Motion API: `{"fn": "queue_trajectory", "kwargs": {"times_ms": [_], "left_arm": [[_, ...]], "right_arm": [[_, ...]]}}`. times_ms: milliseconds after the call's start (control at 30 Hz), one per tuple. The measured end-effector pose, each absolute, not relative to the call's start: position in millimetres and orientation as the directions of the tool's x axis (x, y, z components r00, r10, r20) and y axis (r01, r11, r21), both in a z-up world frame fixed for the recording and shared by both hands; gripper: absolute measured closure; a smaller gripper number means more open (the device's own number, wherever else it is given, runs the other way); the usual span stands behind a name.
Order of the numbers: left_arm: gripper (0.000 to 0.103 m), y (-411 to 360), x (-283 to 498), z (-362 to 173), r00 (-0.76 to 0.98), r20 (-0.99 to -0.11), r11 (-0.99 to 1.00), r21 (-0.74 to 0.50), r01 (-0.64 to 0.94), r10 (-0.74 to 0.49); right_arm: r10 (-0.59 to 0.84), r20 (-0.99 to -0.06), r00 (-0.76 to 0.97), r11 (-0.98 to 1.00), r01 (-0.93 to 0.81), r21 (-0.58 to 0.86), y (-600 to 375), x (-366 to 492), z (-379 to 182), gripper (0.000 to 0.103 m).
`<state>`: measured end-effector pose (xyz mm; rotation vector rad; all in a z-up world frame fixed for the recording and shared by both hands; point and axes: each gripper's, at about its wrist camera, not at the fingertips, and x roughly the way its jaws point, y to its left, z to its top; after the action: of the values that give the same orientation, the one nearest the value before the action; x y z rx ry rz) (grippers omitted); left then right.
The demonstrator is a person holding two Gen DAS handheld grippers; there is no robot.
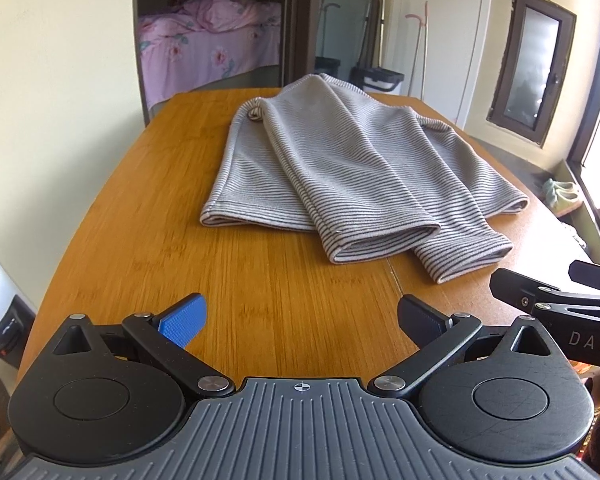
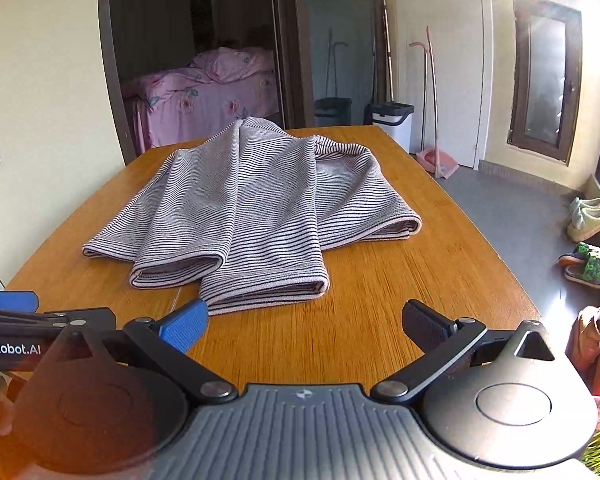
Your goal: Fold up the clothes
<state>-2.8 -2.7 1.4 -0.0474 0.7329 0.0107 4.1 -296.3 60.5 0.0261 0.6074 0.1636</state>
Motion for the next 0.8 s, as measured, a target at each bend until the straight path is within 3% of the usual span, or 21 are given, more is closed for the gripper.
{"fn": "queue_trajectory", "kwargs": {"times_ms": [800], "left_arm": [[0.0, -2.2, -0.3, -4.0, 0.728, -0.686, 0.999, -0.03, -0.041, 0.01]], "right_arm": [[0.147, -0.584, 0.799, 0.989, -0.13, 0.071, -297.3, 4.9, 57.1, 0.0]]}}
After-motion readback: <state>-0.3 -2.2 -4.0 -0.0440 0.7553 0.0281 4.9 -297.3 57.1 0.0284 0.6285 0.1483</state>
